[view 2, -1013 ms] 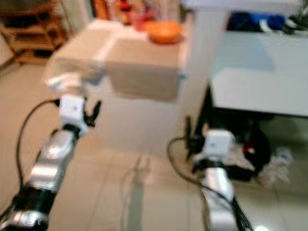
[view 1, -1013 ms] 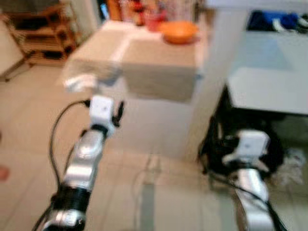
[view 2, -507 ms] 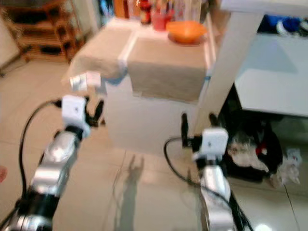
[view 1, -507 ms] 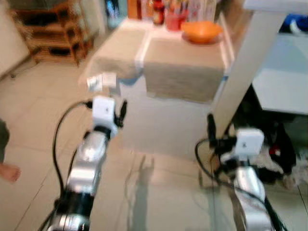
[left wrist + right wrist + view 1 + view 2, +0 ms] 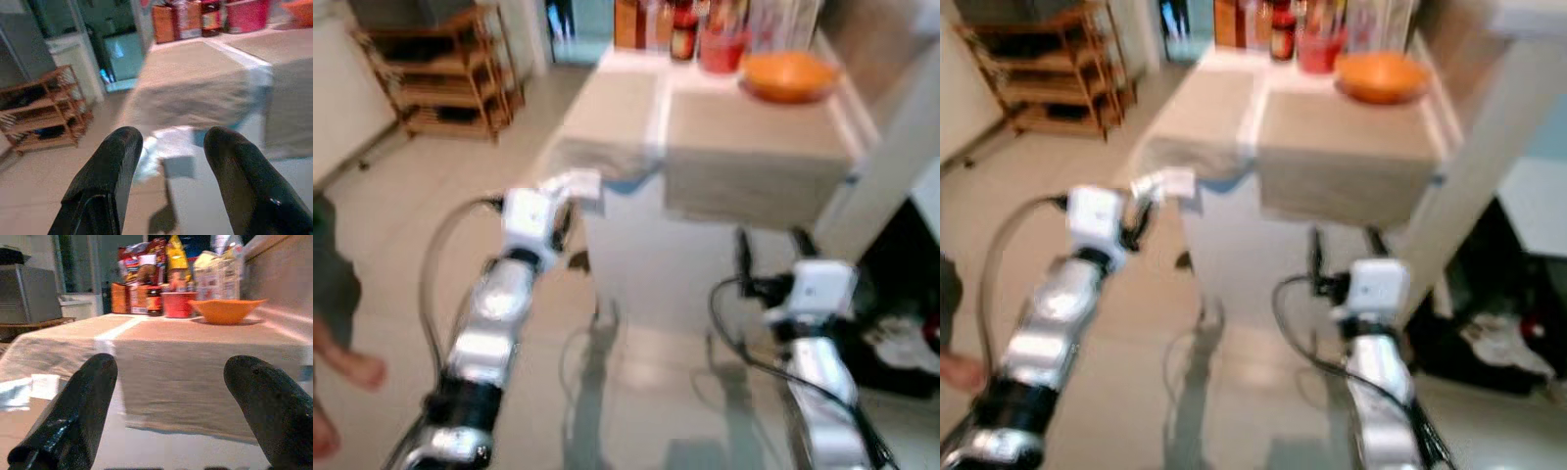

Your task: Setting the table

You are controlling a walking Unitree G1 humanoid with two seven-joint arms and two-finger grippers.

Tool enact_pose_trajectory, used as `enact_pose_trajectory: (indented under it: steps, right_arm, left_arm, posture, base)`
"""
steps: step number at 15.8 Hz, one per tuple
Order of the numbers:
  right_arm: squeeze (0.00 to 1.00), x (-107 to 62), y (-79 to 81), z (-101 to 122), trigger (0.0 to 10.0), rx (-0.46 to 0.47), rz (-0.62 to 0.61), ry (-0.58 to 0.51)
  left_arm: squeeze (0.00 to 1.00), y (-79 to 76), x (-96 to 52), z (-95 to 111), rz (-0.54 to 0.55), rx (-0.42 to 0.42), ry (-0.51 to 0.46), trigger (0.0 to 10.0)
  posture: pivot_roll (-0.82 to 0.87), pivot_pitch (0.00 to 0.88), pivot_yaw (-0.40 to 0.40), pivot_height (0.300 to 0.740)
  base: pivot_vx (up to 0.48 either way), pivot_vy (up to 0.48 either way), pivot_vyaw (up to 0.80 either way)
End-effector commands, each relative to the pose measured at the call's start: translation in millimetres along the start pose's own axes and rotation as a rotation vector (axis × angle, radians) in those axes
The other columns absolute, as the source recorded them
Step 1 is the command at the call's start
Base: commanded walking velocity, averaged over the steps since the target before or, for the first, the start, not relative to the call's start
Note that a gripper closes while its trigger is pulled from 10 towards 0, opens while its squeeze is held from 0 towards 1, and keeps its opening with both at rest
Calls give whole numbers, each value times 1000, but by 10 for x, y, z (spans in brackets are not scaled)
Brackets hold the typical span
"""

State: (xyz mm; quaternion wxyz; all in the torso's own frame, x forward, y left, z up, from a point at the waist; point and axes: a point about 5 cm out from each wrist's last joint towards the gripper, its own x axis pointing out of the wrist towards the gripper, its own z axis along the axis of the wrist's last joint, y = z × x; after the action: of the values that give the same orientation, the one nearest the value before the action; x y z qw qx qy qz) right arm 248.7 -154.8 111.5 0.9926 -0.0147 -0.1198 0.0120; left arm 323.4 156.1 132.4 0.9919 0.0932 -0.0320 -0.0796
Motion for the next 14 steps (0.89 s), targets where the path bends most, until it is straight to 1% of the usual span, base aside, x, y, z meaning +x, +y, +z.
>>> enact_pose_trajectory:
  steps: [1, 11, 13, 14]
  right_arm:
    - [0, 9, -96, -1, 10000, -18, -27, 1]
    - [0, -34, -57, -66, 10000, -22, -18, 26]
    - [0, -37, -53, -74, 10000, -22, -15, 30]
    - [0, -37, -55, -76, 10000, -24, -15, 31]
  left_arm:
    - [0, -140, 51, 75, -49, 10, -23, 10000]
    - [0, -207, 65, 26, -118, 62, -8, 10000]
    - [0, -207, 63, 16, -119, 72, -6, 10000]
    - [0, -178, 63, 25, -84, 100, -21, 10000]
  posture:
    - [-29, 0, 52, 740]
    - [-30, 0, 59, 740]
    - [-29, 0, 59, 740]
    - [-28, 0, 60, 740]
  base:
    - [428, 0, 0]
    - [469, 0, 0]
    - [480, 0, 0]
    - [480, 0, 0]
